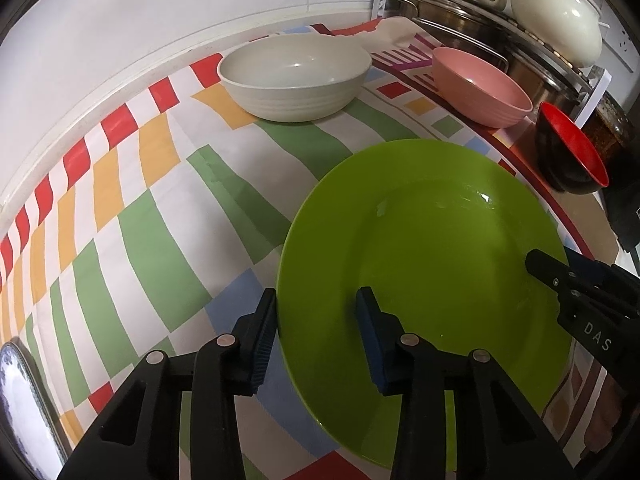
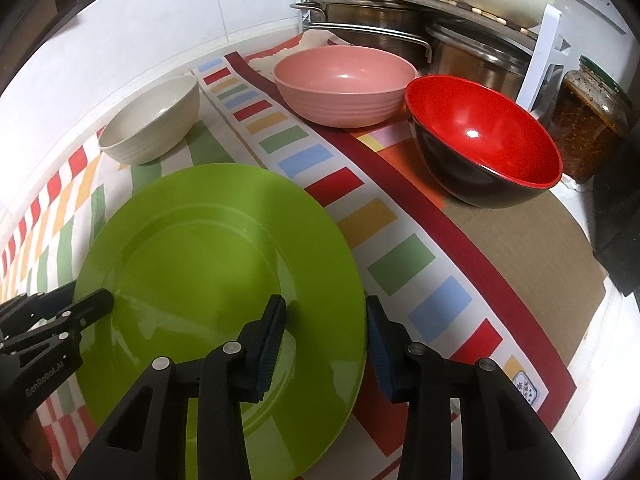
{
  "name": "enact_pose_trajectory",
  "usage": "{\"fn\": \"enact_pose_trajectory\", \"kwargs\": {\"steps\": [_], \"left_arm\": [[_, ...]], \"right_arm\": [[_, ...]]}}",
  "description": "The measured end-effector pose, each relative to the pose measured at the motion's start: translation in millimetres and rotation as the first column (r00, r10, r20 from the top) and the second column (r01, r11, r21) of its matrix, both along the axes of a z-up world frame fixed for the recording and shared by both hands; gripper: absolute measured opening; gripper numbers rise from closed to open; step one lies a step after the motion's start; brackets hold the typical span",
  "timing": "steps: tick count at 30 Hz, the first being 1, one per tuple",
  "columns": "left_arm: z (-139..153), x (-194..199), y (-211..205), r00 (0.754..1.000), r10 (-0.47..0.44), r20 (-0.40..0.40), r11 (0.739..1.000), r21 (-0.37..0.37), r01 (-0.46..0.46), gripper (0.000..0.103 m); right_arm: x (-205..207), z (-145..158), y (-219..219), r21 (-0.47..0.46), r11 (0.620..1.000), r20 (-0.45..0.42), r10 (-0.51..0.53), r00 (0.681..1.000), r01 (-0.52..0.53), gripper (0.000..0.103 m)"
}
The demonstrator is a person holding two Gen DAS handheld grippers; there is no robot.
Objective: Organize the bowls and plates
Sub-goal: 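Carry the lime-green plate with both grippers over the blue-and-white plates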
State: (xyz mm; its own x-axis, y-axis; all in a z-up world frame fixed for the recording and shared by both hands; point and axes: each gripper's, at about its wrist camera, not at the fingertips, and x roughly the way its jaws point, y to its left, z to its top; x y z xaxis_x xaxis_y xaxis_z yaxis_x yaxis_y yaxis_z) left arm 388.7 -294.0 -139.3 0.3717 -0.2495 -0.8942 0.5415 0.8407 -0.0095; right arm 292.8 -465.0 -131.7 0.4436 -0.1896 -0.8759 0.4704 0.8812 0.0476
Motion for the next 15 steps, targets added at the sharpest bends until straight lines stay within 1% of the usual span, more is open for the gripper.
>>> {"fn": "enact_pose_trajectory", "kwargs": {"steps": [7, 15], "left_arm": [[10.5, -3.3, 9.4, 1.0, 0.019, 0.014, 1.0, -0.023, -0.019, 0.039], [32.4, -10.8, 30.9, 0.996, 0.069, 0.058, 0.997, -0.047, -0.066, 0.038]], "right_arm": [[-1.3, 11.7, 5.6, -0.016, 1.0, 0.014, 0.003, 1.0, -0.003, 0.041], [-1.5, 30.5, 20.5, -0.019, 0.999, 0.038, 0.028, 0.999, -0.028, 0.041]]}}
